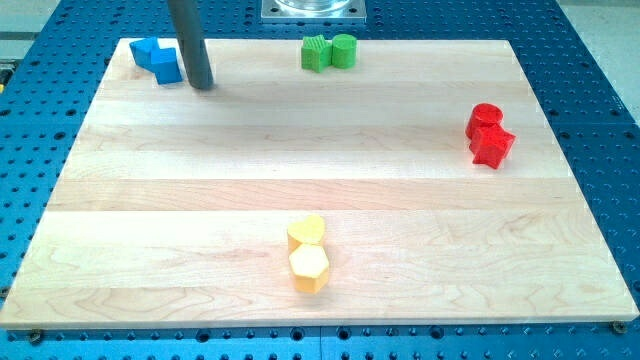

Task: Place your arm at the right of the yellow blocks

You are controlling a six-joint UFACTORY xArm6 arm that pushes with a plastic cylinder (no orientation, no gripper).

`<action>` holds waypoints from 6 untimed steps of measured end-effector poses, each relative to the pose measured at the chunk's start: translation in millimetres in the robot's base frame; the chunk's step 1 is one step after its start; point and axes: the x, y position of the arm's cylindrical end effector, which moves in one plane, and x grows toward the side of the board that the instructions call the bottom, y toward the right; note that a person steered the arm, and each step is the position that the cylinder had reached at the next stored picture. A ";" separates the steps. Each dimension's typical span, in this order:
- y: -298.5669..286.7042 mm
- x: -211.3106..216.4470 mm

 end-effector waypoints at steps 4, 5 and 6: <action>104.9 180.6; 196.3 224.1; 214.0 296.7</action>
